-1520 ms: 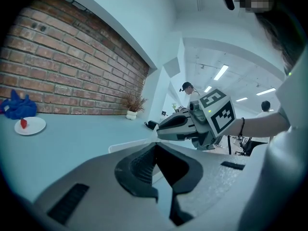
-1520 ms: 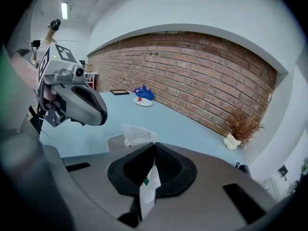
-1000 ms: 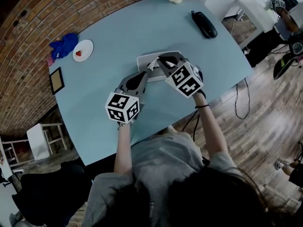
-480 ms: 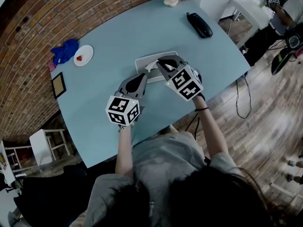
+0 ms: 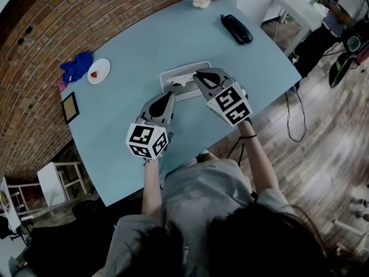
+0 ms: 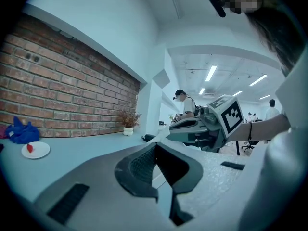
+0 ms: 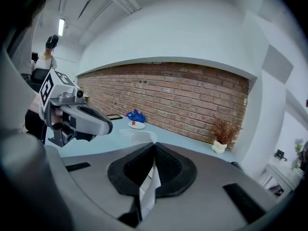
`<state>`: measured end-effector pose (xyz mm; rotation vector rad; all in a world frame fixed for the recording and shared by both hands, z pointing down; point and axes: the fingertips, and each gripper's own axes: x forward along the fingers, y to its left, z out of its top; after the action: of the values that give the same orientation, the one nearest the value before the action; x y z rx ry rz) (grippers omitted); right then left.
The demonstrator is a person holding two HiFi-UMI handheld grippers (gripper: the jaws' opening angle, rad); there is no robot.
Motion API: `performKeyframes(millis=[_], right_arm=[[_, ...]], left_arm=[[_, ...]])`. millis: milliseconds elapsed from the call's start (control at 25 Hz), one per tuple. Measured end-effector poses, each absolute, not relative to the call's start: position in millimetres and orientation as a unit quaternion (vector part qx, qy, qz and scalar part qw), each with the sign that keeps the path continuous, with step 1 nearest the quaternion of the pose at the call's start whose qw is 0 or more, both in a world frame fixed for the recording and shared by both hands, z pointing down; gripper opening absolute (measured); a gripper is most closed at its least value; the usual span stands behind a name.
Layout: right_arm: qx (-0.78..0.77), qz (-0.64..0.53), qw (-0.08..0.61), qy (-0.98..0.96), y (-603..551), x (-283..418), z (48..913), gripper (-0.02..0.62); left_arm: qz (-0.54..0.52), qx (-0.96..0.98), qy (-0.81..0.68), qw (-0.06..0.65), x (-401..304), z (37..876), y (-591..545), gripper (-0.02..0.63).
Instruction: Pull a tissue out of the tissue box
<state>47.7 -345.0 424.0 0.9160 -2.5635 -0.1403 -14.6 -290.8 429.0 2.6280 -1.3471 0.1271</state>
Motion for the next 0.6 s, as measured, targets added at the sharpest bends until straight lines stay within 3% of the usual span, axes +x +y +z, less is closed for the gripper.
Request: performKeyframes(millis=[360, 600], right_arm=[[0.353, -0.032, 0.149, -0.923, -329.5, 66.8, 411.9, 0.002], [0.359, -0.019, 0.075, -0.930, -319.4, 70.6, 380.2, 0.002]], left_arm=[[0.030, 0.885, -0.459, 0.076, -8.5, 421.4, -277.1, 0.003], [0.019, 0.886, -0.458, 0.062, -6.5, 411.1, -271.2, 0.003]])
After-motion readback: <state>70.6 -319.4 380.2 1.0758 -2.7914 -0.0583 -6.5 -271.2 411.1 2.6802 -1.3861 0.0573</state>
